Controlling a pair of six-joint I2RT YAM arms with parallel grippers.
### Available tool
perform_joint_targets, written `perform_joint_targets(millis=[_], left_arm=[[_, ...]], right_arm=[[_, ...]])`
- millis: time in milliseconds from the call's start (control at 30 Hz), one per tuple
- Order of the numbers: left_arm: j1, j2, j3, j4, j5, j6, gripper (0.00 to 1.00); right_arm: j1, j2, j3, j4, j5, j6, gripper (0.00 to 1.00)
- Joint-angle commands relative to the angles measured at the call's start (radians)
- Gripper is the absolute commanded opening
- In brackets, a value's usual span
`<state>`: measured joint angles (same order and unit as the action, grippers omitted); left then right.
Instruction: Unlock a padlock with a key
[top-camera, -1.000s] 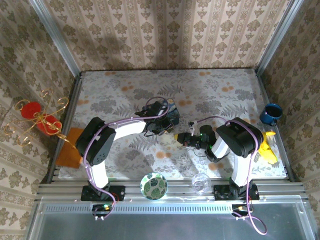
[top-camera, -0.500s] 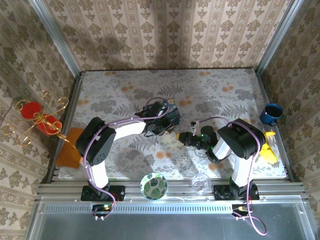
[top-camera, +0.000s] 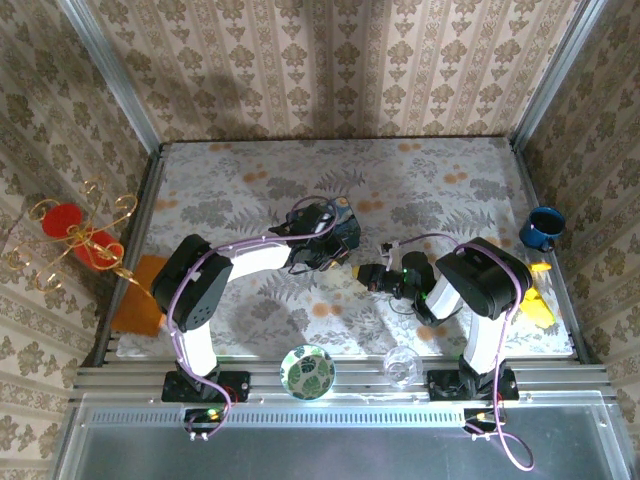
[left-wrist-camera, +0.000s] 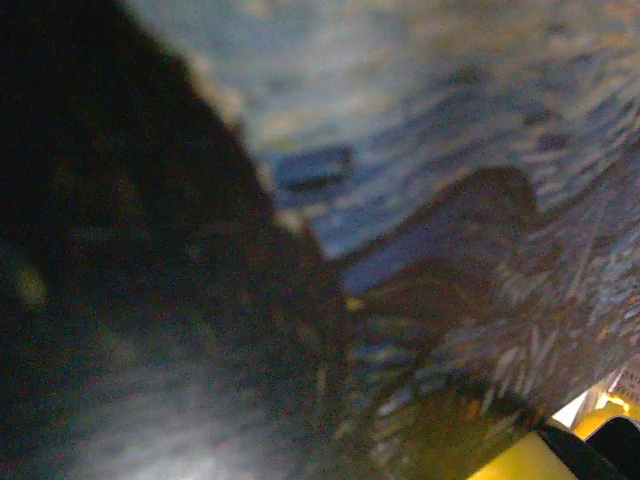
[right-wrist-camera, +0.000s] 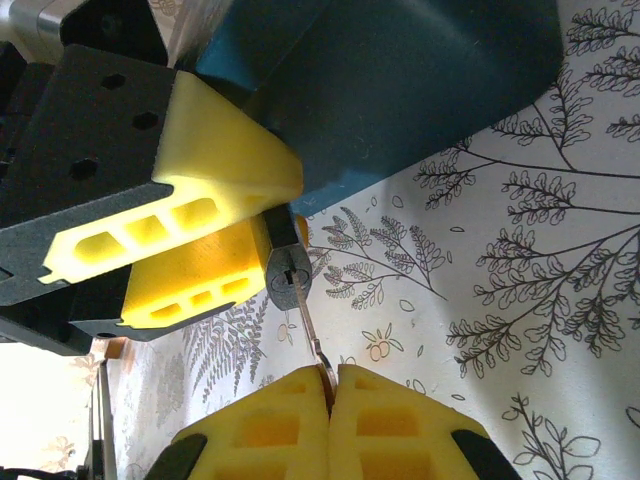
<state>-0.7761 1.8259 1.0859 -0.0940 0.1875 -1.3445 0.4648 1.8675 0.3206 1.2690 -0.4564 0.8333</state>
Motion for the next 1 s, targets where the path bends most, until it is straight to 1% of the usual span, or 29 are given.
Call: perform_joint_targets(millis=[0, 133, 533, 733, 967], left_arm=[[0.006, -0.011, -0.012, 0.014, 0.027, -0.028, 0.04], [0.006, -0.010, -0.012, 0.014, 0.034, -0.027, 0.04], [0.008, -0.007, -0.014, 0.030, 0.043, -0.036, 0.04], [0.006, -0.008, -0.006, 0.016, 0.053, -0.014, 0.04], [0.006, -0.005, -0.001, -0.007, 0.068, 0.004, 0.04]], right_arm=[[0.008, 0.002, -0.003, 0.030, -0.009, -0.022, 0.00], [0.008, -0.008, -0.004, 0.028, -0.007, -0.023, 0.00], [0.015, 0.024, 0.026, 0.027, -0.027, -0.013, 0.00], [0.015, 0.021, 0.029, 0.016, -0.022, -0.012, 0.00], [0.015, 0.005, 0.074, -0.021, -0.036, -0.016, 0.00]])
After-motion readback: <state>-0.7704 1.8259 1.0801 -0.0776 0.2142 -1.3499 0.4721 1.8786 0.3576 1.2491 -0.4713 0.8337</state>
